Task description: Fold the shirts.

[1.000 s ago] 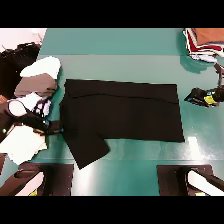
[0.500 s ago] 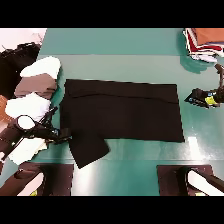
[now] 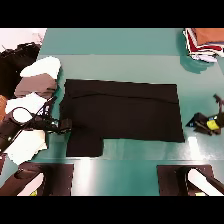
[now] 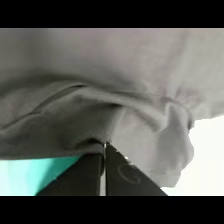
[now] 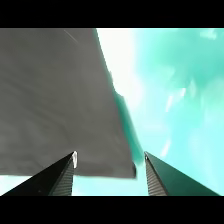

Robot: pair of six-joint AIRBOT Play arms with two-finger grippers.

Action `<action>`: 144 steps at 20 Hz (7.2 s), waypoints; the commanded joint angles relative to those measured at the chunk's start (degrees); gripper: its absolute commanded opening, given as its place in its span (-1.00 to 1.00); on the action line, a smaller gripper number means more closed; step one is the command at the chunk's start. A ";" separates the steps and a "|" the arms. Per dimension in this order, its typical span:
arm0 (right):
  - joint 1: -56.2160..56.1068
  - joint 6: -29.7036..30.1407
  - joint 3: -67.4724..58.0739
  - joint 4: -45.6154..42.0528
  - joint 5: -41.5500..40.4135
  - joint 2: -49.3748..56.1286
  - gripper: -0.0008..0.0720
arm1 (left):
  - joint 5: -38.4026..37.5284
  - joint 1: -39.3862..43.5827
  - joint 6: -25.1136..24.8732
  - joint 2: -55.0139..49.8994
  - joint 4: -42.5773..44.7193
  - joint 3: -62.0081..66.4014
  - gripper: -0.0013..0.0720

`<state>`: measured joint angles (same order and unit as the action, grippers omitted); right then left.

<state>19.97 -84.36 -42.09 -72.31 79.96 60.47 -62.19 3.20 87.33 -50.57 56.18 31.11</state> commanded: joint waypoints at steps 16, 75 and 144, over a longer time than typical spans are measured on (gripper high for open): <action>-4.50 0.04 10.25 -1.38 3.43 -10.99 -0.94 | -13.99 0.04 4.90 14.75 8.61 2.69 -0.92; -19.47 11.78 -50.53 33.75 3.15 28.83 -0.95 | 10.10 23.02 -1.81 -50.95 -4.13 54.77 -0.91; -35.28 4.81 -46.80 18.01 -19.34 36.59 -0.94 | -4.26 4.33 -3.32 -21.27 11.02 58.47 -0.91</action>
<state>-22.46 -76.40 -94.56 -47.99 63.61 104.86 -66.50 5.61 84.09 -71.85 67.57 89.60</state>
